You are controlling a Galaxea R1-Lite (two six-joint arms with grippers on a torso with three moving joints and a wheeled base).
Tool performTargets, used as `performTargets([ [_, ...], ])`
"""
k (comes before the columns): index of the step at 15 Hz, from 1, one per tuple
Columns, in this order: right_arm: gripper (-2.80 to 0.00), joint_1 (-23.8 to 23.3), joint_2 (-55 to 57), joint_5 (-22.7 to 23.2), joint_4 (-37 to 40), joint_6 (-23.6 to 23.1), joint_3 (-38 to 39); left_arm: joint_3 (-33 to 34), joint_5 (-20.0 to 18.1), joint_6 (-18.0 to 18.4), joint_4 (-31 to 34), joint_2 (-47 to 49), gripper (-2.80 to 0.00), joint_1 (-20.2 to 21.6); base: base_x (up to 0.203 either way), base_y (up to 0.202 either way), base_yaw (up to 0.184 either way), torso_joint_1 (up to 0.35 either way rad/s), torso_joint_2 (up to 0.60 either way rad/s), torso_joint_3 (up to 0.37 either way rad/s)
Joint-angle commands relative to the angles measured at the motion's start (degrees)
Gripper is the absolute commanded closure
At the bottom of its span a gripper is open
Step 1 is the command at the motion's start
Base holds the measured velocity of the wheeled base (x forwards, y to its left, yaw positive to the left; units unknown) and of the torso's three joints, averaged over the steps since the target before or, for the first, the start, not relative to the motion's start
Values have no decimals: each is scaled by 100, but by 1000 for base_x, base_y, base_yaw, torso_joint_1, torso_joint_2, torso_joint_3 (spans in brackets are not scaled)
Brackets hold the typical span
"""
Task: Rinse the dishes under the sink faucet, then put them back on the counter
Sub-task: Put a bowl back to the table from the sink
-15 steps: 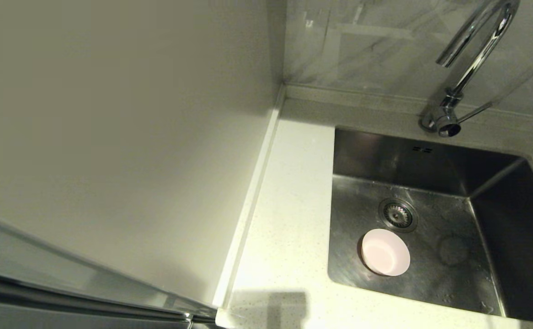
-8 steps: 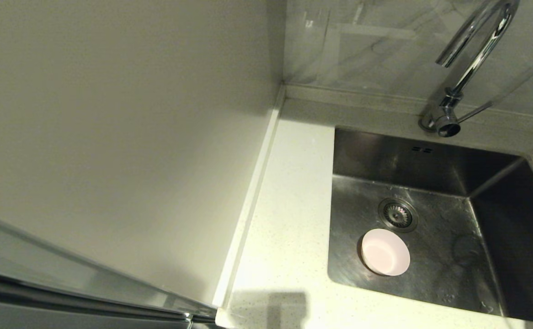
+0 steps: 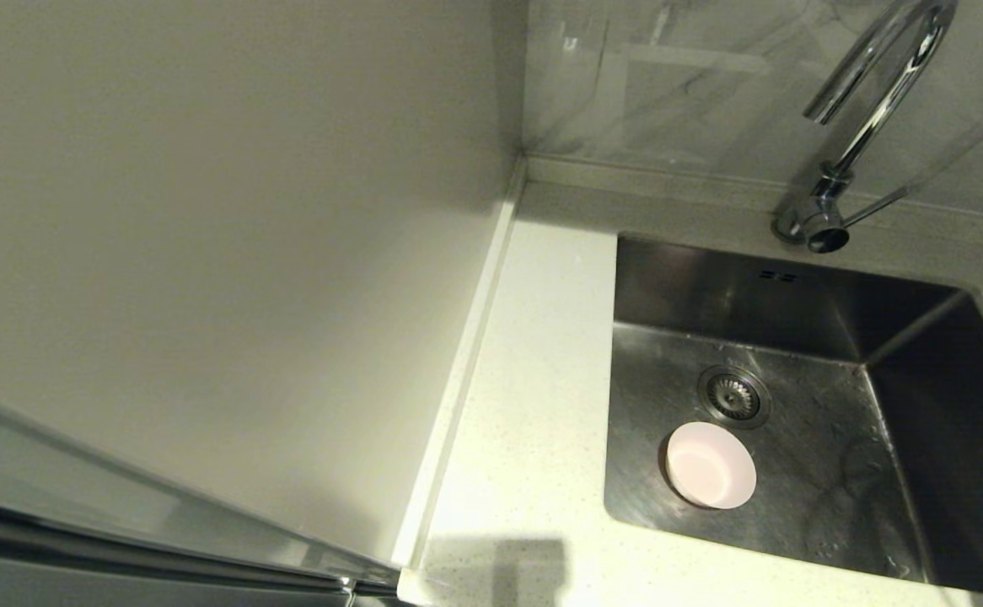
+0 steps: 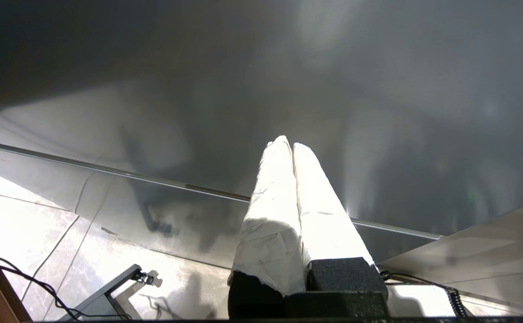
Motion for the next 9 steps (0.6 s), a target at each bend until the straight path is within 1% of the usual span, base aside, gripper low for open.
performTargets([
  [1,-280,-4,-52,-5,-93,-1,-30,0,-2,-4,-2,-18,0,2,0,0,0,0,0,0],
  [3,-280,-9,-225,11,-378,19,0,0,-2,-4,-2,-18,0,2,0,0,0,0,0,0],
  [5,-280,-94,-631,81,-404,18,71,0,-2,-4,-2,-20,0,0,0,0,0,0,0,0],
  [6,-280,-122,-919,203,-410,18,188,0,-2,-4,-2,-18,0,2,0,0,0,0,0,0],
  [7,-280,-129,-1218,495,-423,18,390,0,-2,-4,-2,-18,0,2,0,0,0,0,0,0],
  [8,-280,-70,-1489,1092,-464,12,619,0,-2,-4,-2,-18,0,2,0,0,0,0,0,0],
  [9,-280,140,-1648,1529,-578,0,819,0,-2,-4,-2,-18,0,-5,0,0,0,0,0,0],
])
